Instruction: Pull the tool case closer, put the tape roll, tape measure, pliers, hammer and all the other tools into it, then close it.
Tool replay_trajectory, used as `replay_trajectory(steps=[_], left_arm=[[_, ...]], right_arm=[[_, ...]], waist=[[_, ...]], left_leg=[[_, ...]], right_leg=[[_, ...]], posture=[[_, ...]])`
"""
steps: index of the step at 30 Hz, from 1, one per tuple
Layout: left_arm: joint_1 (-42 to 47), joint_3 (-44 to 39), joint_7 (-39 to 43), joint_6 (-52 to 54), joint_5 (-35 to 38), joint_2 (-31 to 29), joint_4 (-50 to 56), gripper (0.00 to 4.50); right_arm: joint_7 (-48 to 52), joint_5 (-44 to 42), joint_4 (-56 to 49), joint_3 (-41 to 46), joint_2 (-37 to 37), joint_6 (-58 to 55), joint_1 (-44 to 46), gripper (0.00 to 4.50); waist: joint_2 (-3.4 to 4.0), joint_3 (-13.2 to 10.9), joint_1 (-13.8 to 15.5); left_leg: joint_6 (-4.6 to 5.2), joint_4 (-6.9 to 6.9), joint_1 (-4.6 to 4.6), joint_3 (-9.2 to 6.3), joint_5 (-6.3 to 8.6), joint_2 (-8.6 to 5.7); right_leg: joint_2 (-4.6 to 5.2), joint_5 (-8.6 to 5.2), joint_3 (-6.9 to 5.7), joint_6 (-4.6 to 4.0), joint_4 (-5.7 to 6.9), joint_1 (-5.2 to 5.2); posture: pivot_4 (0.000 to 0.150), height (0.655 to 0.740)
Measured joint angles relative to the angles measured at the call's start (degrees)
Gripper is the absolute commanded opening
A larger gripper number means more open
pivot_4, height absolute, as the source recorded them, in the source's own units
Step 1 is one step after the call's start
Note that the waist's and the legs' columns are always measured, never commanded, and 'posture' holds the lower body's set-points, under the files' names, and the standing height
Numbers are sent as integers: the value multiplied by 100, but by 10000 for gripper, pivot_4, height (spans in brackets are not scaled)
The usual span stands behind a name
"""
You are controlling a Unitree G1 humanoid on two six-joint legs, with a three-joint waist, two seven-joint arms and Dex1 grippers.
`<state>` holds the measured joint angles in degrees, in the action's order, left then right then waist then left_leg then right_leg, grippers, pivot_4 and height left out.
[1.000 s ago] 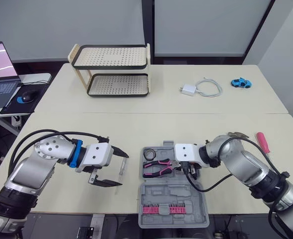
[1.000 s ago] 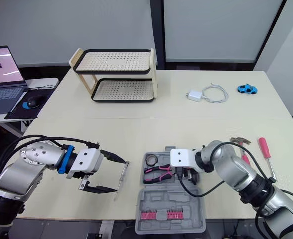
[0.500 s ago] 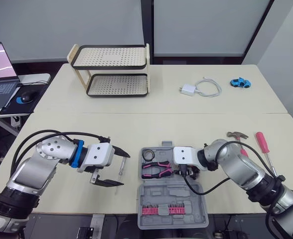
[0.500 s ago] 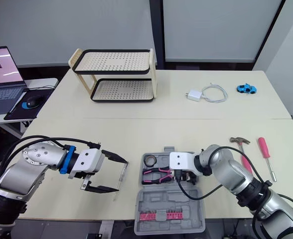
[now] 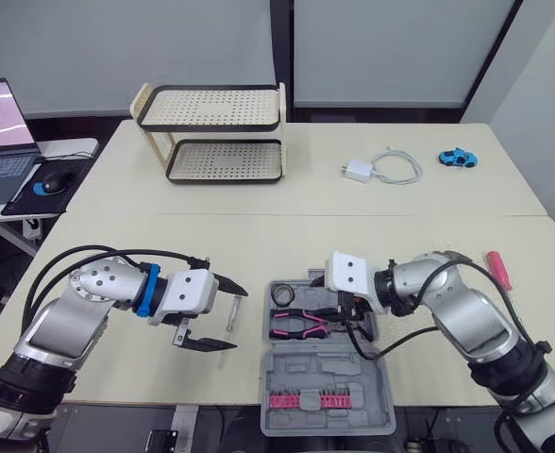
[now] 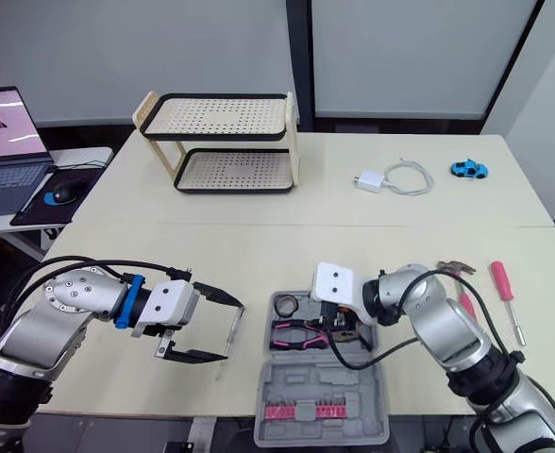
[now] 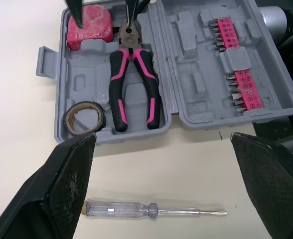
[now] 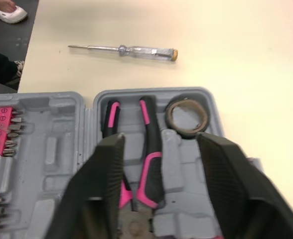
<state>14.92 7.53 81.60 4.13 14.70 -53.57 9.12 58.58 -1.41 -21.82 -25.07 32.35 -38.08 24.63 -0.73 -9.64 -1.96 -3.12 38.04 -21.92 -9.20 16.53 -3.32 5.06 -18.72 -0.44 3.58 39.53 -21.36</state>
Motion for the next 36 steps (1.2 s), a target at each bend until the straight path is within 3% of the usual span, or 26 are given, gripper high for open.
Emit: replay_trajectory(steps=[4,17,27,31,36], left_arm=[[-23,0,-21,3,4,0,0,45000],[-110,0,-111,17,4,-1,3,45000],[-225,-2,-202,17,4,-1,1,45000],[-338,-129,-302,19,41,-1,-30,45000],[-575,-497,-480,33,109,-7,-146,45000]], right_arm=[[-296,94,214,-179,-159,60,-77,314],[-617,479,1254,-700,-423,350,60,314],[-595,463,1407,-703,-372,651,48,314],[-609,218,1337,-402,-432,758,-113,314],[-533,-165,402,172,-151,741,-170,314]], waist=[[0,0,-4],[0,1,-20],[0,10,-21],[2,8,-26],[3,8,-31]], left_leg=[[0,0,3,-1,0,-1],[-3,-1,10,-1,-2,-2],[-3,0,16,-2,-2,-1],[-4,-1,12,-2,-2,1],[-3,-3,10,-7,-2,5]], right_leg=[[-6,0,-3,0,6,-1],[-8,0,-2,0,14,-1],[-8,0,0,0,21,3],[-8,0,0,0,23,-3],[-7,0,-1,0,21,-4]], posture=[[1500,7318],[1500,7318],[1500,7318],[1500,7318],[1500,7318]])
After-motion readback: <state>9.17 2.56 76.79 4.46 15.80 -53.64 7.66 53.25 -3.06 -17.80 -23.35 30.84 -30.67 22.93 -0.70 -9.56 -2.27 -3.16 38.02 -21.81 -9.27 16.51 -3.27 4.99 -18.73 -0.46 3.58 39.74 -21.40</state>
